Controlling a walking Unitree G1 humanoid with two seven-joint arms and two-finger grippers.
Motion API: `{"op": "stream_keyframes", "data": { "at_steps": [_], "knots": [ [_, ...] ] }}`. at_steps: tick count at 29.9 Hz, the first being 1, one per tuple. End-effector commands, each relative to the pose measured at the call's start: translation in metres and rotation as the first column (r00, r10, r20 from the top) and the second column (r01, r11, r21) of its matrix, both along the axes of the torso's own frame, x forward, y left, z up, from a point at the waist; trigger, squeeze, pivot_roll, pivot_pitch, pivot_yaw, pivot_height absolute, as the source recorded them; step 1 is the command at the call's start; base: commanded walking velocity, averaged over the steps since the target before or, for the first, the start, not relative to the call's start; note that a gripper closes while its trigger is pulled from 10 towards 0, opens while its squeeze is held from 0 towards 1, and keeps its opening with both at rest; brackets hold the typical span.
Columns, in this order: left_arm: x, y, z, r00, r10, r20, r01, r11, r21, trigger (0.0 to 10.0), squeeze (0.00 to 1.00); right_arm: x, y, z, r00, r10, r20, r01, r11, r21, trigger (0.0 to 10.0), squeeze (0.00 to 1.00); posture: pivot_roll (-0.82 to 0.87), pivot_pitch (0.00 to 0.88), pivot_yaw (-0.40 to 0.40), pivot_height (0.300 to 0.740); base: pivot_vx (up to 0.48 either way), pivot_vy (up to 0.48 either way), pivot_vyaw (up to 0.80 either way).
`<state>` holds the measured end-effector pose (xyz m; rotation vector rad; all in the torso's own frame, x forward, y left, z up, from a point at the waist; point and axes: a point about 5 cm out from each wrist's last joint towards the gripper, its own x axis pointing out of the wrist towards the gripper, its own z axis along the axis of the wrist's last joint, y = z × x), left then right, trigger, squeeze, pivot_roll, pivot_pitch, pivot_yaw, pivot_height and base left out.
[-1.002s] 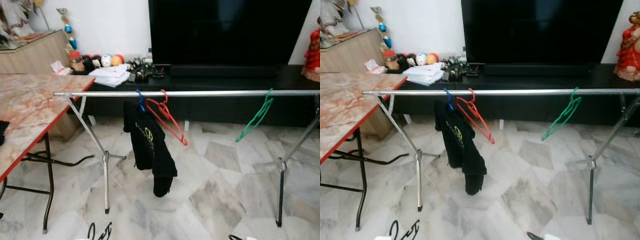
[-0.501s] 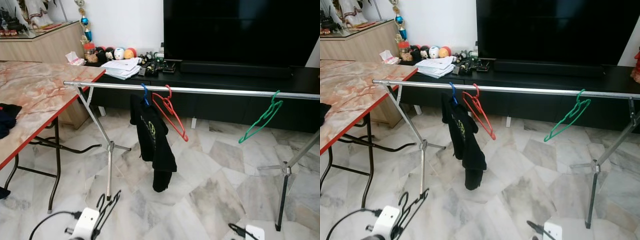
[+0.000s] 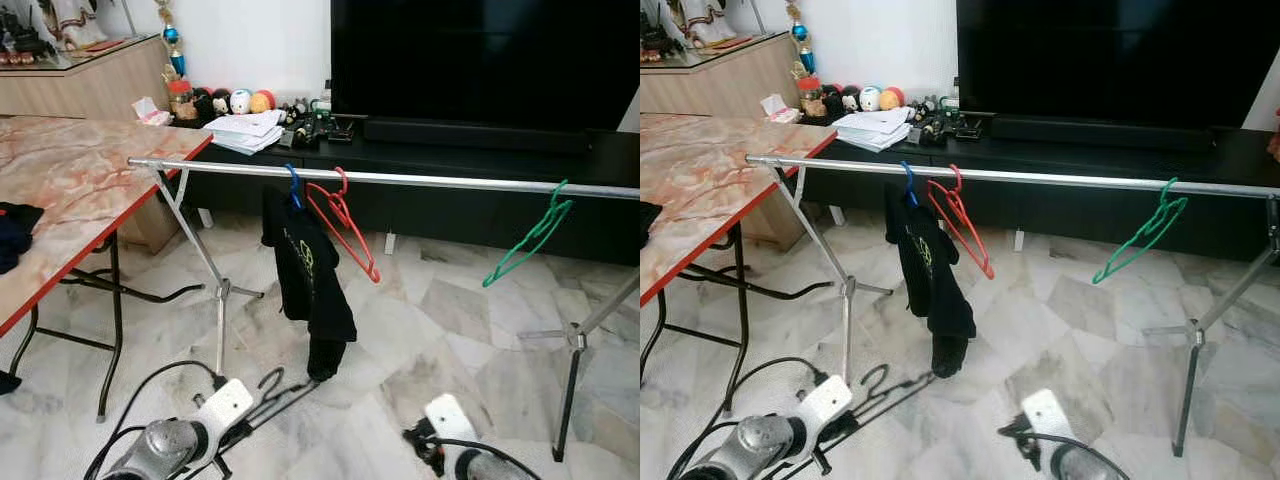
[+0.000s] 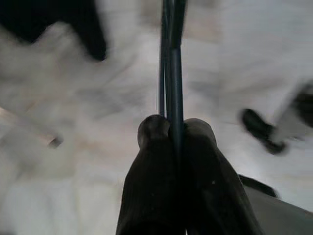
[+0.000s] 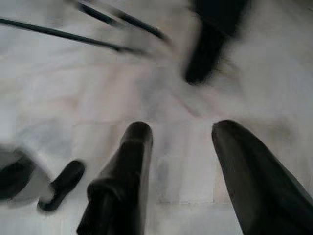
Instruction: Hang hanger
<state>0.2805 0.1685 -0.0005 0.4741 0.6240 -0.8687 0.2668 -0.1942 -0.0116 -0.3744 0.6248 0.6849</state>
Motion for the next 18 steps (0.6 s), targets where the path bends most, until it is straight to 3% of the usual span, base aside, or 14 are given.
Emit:
{"op": "stream_keyframes", "data": {
  "at_steps": [1, 2, 3, 6, 10, 13, 17, 18],
  "knots": [
    [0.005, -0.002, 0.009, 0.995, -0.094, -0.016, 0.094, 0.996, -0.01, 10.0, 0.0, 0.009, 0.005, 0.014, 0.99, 0.138, 0.033, -0.138, 0.99, 0.005, 10.0, 0.0, -0.06, 0.0, 0.062, 0.74, 0.0, 0.0, 0.0],
    [0.009, -0.008, 0.017, 0.986, -0.156, -0.062, 0.153, 0.987, -0.058, 10.0, 0.0, 0.014, 0.007, 0.024, 0.963, 0.27, 0.027, -0.269, 0.963, -0.019, 10.0, 0.0, -0.06, 0.0, 0.058, 0.74, 0.0, 0.0, 0.0],
    [0.009, -0.008, 0.017, 0.986, -0.156, -0.062, 0.153, 0.987, -0.058, 10.0, 0.0, 0.014, 0.007, 0.024, 0.963, 0.27, 0.027, -0.269, 0.963, -0.019, 10.0, 0.0, -0.06, 0.0, 0.058, 0.74, 0.0, 0.0, 0.0],
    [0.015, -0.013, 0.027, 0.972, -0.22, -0.084, 0.213, 0.973, -0.086, 10.0, 0.0, 0.018, 0.013, 0.034, 0.913, 0.409, -0.005, -0.409, 0.912, -0.009, 10.0, 0.0, -0.06, 0.0, 0.073, 0.74, 0.0, 0.0, 0.0],
    [0.017, -0.014, 0.029, 0.968, -0.236, -0.087, 0.228, 0.969, -0.091, 10.0, 0.0, 0.02, 0.017, 0.038, 0.898, 0.439, -0.001, -0.439, 0.898, 0.009, 10.0, 0.0, -0.06, 0.0, 0.084, 0.74, 0.0, 0.0, 0.0],
    [0.022, -0.021, 0.042, 0.937, -0.336, -0.097, 0.326, 0.94, -0.103, 10.0, 0.0, 0.029, 0.037, 0.061, 0.839, 0.541, 0.053, -0.544, 0.834, 0.097, 10.0, 0.0, -0.06, 0.0, 0.099, 0.74, 0.0, 0.0, 0.0],
    [0.03, -0.029, 0.059, 0.915, -0.394, -0.089, 0.379, 0.913, -0.147, 10.0, 0.0, 0.032, 0.05, 0.074, 0.783, 0.616, 0.089, -0.622, 0.768, 0.153, 10.0, 0.0, -0.05, 0.0, 0.106, 0.74, 0.0, 0.0, 0.0],
    [0.032, -0.034, 0.066, 0.895, -0.439, -0.082, 0.424, 0.893, -0.149, 10.0, 0.0, 0.034, 0.053, 0.082, 0.762, 0.638, 0.107, -0.646, 0.74, 0.188, 10.0, 0.0, -0.05, 0.0, 0.108, 0.74, 0.0, 0.0, 0.0]
  ]
}}
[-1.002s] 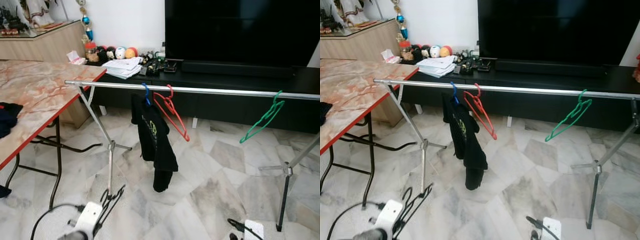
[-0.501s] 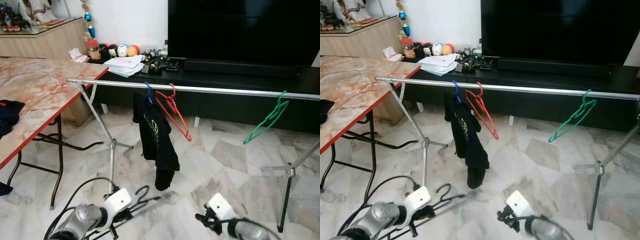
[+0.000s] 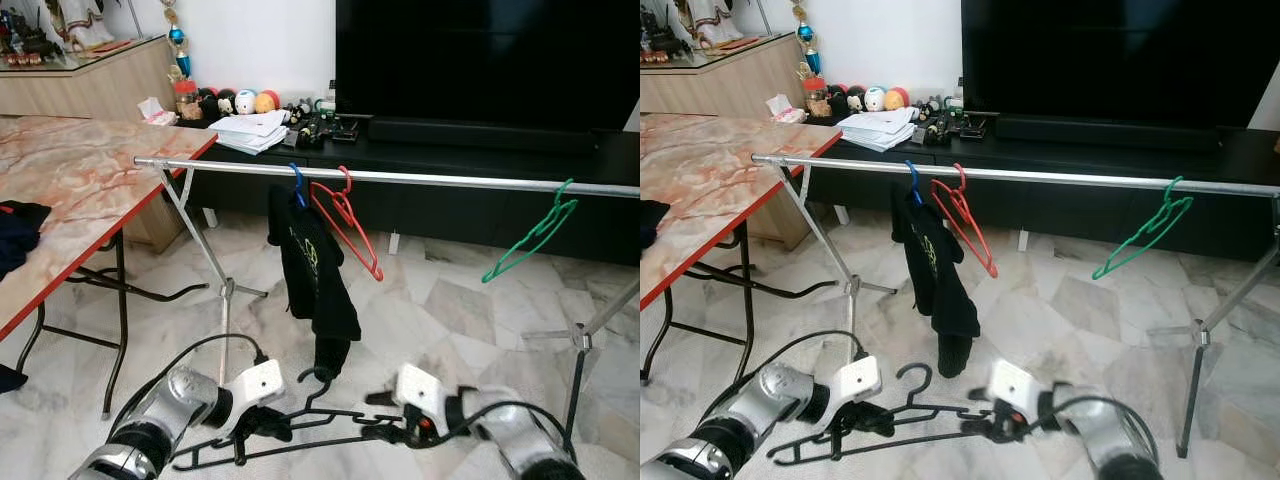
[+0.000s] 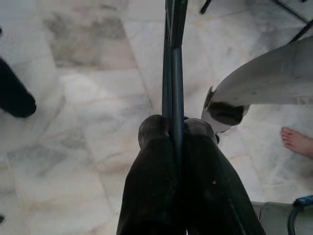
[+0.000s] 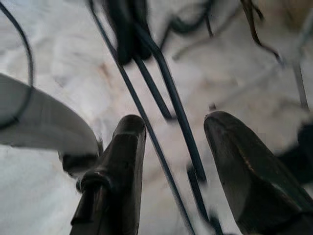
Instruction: Hang hanger
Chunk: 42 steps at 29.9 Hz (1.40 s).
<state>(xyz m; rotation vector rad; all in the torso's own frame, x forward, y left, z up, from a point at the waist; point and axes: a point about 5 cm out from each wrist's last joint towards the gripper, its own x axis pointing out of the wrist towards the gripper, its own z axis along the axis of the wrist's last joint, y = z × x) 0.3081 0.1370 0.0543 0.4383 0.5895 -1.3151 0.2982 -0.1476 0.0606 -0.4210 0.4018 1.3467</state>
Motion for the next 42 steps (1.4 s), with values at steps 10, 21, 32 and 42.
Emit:
{"op": "stream_keyframes", "data": {
  "at_steps": [10, 21, 32, 42],
  "knots": [
    [0.009, -0.012, 0.03, 0.987, -0.151, 0.054, 0.152, 0.988, -0.004, 10.0, 0.0, -0.002, -0.01, 0.018, 0.985, 0.169, -0.027, -0.17, 0.984, -0.049, 10.0, 0.0, -0.05, 0.0, 0.121, 0.74, 0.0, 0.0, 0.0],
    [0.003, -0.012, 0.041, 0.97, -0.235, 0.056, 0.235, 0.972, 0.002, 10.0, 0.0, 0.0, -0.011, 0.022, 0.984, 0.18, -0.01, -0.181, 0.981, -0.065, 10.0, 0.0, -0.04, 0.0, 0.153, 0.74, 0.0, 0.0, 0.0],
    [0.002, -0.02, 0.049, 0.959, -0.264, 0.101, 0.263, 0.964, 0.029, 10.0, 0.0, 0.025, -0.01, 0.028, 0.989, -0.048, 0.141, 0.059, 0.995, -0.076, 10.0, 0.0, -0.03, 0.0, 0.157, 0.74, 0.0, 0.0, 0.0],
    [0.001, -0.027, 0.055, 0.955, -0.267, 0.132, 0.268, 0.963, 0.014, 10.0, 0.0, 0.021, -0.011, 0.027, 0.998, -0.018, 0.053, 0.02, 0.999, -0.03, 10.0, 0.0, -0.04, 0.0, 0.149, 0.74, 0.0, 0.0, 0.0]
  ]
}}
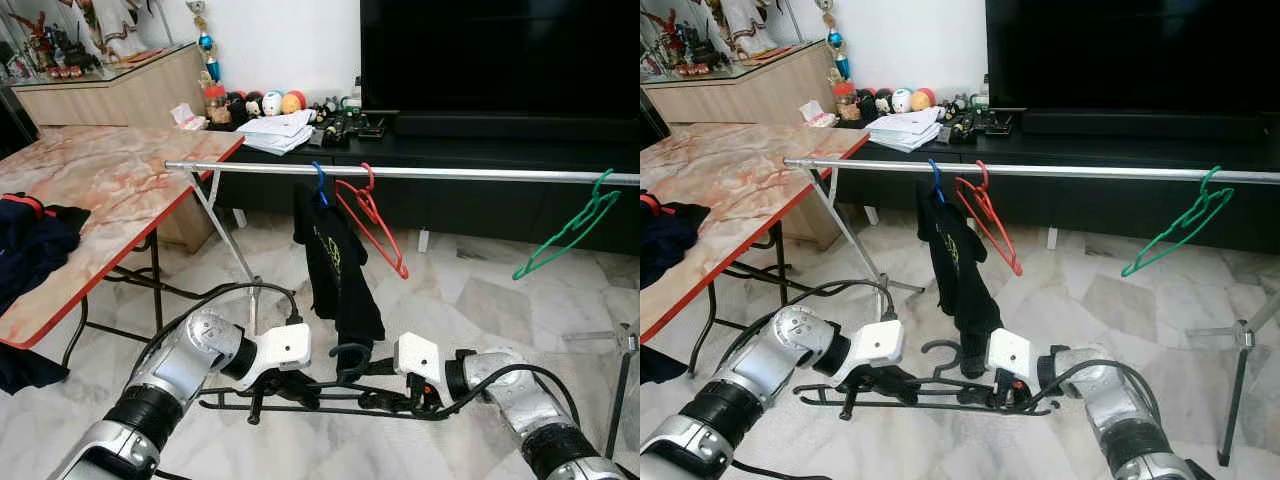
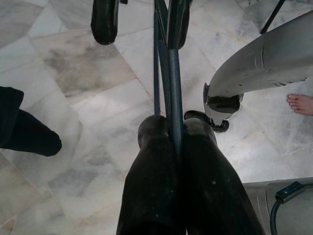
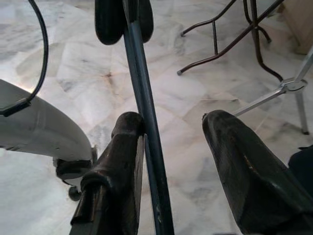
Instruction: Hang hanger
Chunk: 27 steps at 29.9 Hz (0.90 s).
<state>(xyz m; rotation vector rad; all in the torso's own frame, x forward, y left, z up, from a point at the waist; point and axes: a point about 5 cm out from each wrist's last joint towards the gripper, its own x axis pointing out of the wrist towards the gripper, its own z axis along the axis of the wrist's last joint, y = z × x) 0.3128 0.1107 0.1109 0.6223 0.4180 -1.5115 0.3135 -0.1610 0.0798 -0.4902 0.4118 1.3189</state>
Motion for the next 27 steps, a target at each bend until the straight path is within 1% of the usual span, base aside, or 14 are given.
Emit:
{"op": "stream_keyframes", "data": {
  "at_steps": [1, 2, 3, 5, 6, 9, 10, 13, 15, 19, 20, 27],
  "knots": [
    [-0.004, -0.001, -0.002, 1.0, -0.014, -0.015, 0.014, 1.0, -0.001, 10.0, 0.0, 0.006, 0.004, 0.008, 1.0, -0.008, 0.011, 0.007, 1.0, 0.029, 6.8, 0.0, -0.04, 0.0, 0.148, 0.74, 0.0, 0.0, 0.0],
    [-0.004, -0.001, -0.001, 1.0, -0.014, -0.013, 0.014, 1.0, -0.001, 10.0, 0.0, 0.006, 0.005, 0.007, 1.0, -0.005, 0.003, 0.005, 1.0, 0.026, 1.0, 0.0, -0.04, 0.0, 0.147, 0.74, 0.0, 0.0, 0.0],
    [-0.004, -0.002, -0.001, 1.0, -0.012, -0.01, 0.012, 1.0, -0.002, 10.0, 0.0, 0.006, 0.006, 0.005, 1.0, 0.0, 0.001, 0.0, 1.0, 0.009, 0.0, 0.0, -0.04, 0.0, 0.147, 0.74, 0.0, 0.0, 0.0],
    [-0.003, -0.002, -0.001, 1.0, -0.007, -0.009, 0.006, 1.0, -0.005, 10.0, 0.0, 0.006, 0.006, 0.005, 1.0, -0.001, -0.002, 0.001, 1.0, -0.005, 0.0, 0.0, -0.03, 0.0, 0.145, 0.74, 0.0, 0.0, 0.0],
    [-0.003, -0.001, -0.001, 1.0, -0.004, -0.004, 0.004, 1.0, -0.001, 10.0, 0.0, 0.006, 0.005, 0.003, 1.0, -0.003, 0.006, 0.003, 1.0, -0.028, 0.0, 0.0, -0.03, 0.0, 0.144, 0.74, 0.0, 0.0, 0.0],
    [-0.003, -0.001, -0.002, 1.0, -0.001, -0.003, 0.001, 1.0, 0.0, 10.0, 0.0, 0.007, 0.004, 0.002, 1.0, -0.011, 0.015, 0.012, 0.999, -0.042, 0.0, 0.0, -0.03, 0.0, 0.144, 0.74, 0.0, 0.0, 0.0],
    [-0.003, 0.0, -0.002, 1.0, 0.01, 0.001, -0.01, 1.0, 0.004, 10.0, 0.0, 0.008, 0.004, 0.001, 0.999, -0.029, 0.025, 0.03, 0.998, -0.06, 0.0, 0.0, -0.03, 0.0, 0.144, 0.74, 0.0, 0.0, 0.0],
    [-0.002, 0.002, -0.002, 1.0, 0.024, 0.01, -0.025, 1.0, 0.017, 10.0, 0.0, 0.007, 0.004, -0.002, 0.999, -0.03, 0.025, 0.032, 0.996, -0.084, 0.0, 0.0, -0.03, 0.0, 0.146, 0.74, 0.0, 0.0, 0.0],
    [-0.002, 0.002, -0.002, 1.0, 0.026, 0.01, -0.026, 1.0, 0.018, 10.0, 0.0, 0.007, 0.004, -0.003, 0.999, -0.032, 0.026, 0.034, 0.996, -0.084, 0.0, 0.0, -0.03, 0.0, 0.147, 0.74, 0.0, 0.0, 0.0],
    [0.002, 0.004, -0.003, 0.998, 0.049, 0.036, -0.051, 0.998, 0.045, 10.0, 0.0, 0.009, 0.006, -0.004, 0.998, -0.05, 0.037, 0.053, 0.995, -0.084, 0.0, 0.0, -0.03, 0.0, 0.153, 0.74, 0.0, 0.0, 0.0],
    [0.002, 0.004, -0.004, 0.998, 0.058, 0.04, -0.06, 0.997, 0.048, 10.0, 0.0, 0.009, 0.008, -0.004, 0.998, -0.054, 0.03, 0.056, 0.996, -0.067, 0.0, 0.0, -0.03, 0.0, 0.153, 0.74, 0.0, 0.0, 0.0],
    [0.002, 0.001, -0.001, 0.998, 0.057, 0.035, -0.058, 0.998, 0.024, 10.0, 0.0, 0.008, 0.012, -0.005, 0.998, -0.056, 0.022, 0.057, 0.997, -0.043, 0.0, 0.0, -0.02, 0.0, 0.156, 0.74, 0.0, 0.0, 0.0]
  ]
}}
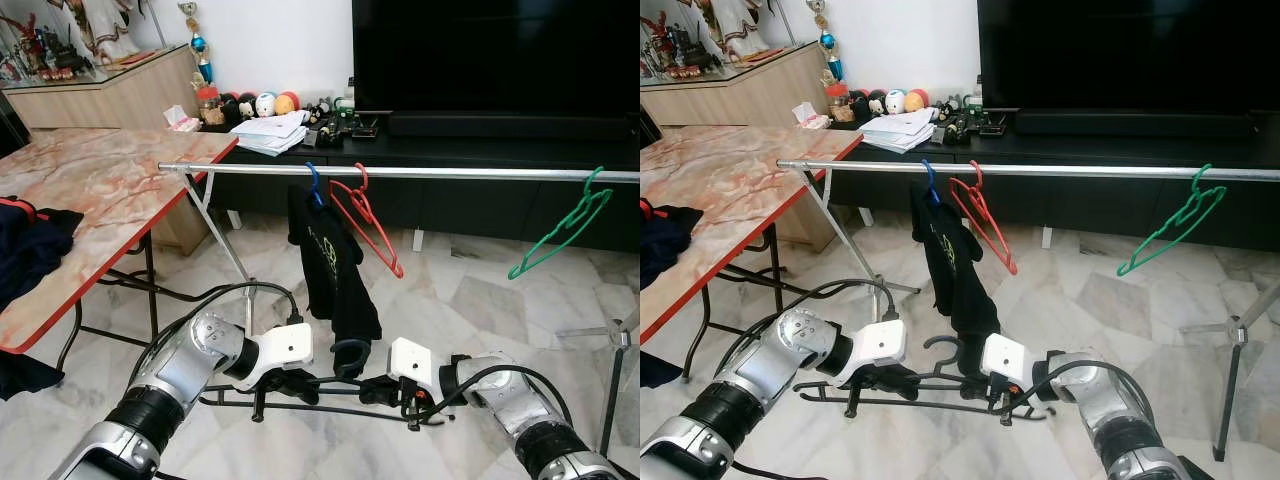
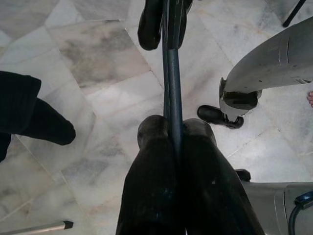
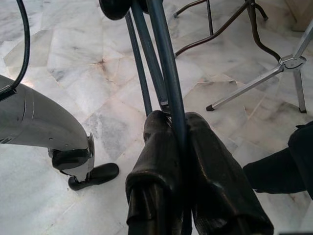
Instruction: Hang hanger
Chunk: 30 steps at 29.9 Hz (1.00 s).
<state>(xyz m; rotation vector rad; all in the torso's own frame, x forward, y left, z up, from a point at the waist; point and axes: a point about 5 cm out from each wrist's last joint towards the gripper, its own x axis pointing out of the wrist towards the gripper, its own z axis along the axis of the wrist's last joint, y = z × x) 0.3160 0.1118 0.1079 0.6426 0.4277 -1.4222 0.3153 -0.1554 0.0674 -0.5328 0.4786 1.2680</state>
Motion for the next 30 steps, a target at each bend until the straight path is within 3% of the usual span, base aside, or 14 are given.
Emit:
{"op": "stream_keyframes", "data": {
  "at_steps": [1, 13, 18, 21, 22, 23, 27, 30],
  "knots": [
    [-0.001, 0.0, 0.002, 1.0, -0.02, -0.002, 0.02, 1.0, 0.003, 10.0, 0.0, 0.006, 0.006, 0.008, 0.999, -0.013, 0.032, 0.012, 0.999, 0.031, 0.0, 0.0, -0.02, 0.0, 0.156, 0.74, 0.0, 0.0, 0.0],
    [0.0, 0.002, -0.001, 0.999, -0.006, 0.031, 0.005, 1.0, 0.029, 10.0, 0.0, 0.005, 0.007, 0.008, 1.0, -0.003, 0.004, 0.003, 0.998, 0.064, 0.0, 0.0, -0.02, 0.0, 0.152, 0.74, 0.0, 0.0, 0.0],
    [0.004, 0.005, -0.005, 0.997, 0.028, 0.065, -0.033, 0.997, 0.075, 10.0, 0.0, -0.001, 0.005, 0.001, 0.999, 0.015, -0.038, -0.013, 0.998, 0.062, 0.0, 0.0, -0.02, 0.0, 0.15, 0.74, 0.0, 0.0, 0.0],
    [0.004, 0.003, -0.004, 0.997, 0.022, 0.073, -0.026, 0.998, 0.05, 10.0, 0.0, -0.006, 0.002, -0.003, 0.998, 0.026, -0.061, -0.022, 0.998, 0.062, 0.0, 0.0, -0.03, 0.0, 0.149, 0.74, 0.0, 0.0, 0.0],
    [0.003, 0.003, -0.005, 0.997, 0.02, 0.069, -0.023, 0.999, 0.046, 10.0, 0.06, -0.007, 0.002, -0.004, 0.997, 0.029, -0.07, -0.025, 0.998, 0.065, 0.0, 0.0, -0.03, 0.0, 0.149, 0.74, 0.0, 0.0, 0.0],
    [0.002, 0.002, -0.005, 0.998, 0.014, 0.057, -0.016, 0.999, 0.035, 10.0, 0.97, -0.008, 0.002, -0.004, 0.996, 0.037, -0.082, -0.032, 0.997, 0.068, 0.0, 0.0, -0.03, 0.0, 0.149, 0.74, 0.0, 0.0, 0.0],
    [-0.002, -0.002, -0.005, 1.0, -0.005, 0.009, 0.005, 1.0, -0.02, 10.0, 1.0, -0.011, 0.001, -0.007, 0.994, 0.051, -0.101, -0.044, 0.997, 0.069, 0.0, 0.0, -0.03, 0.0, 0.148, 0.74, 0.0, 0.0, 0.0],
    [-0.003, -0.001, -0.004, 1.0, -0.028, -0.004, 0.028, 1.0, -0.011, 10.0, 1.0, -0.015, -0.001, -0.011, 0.991, 0.061, -0.118, -0.056, 0.997, 0.046, 0.0, 0.0, -0.03, 0.0, 0.147, 0.74, 0.0, 0.0, 0.0]
  ]
}}
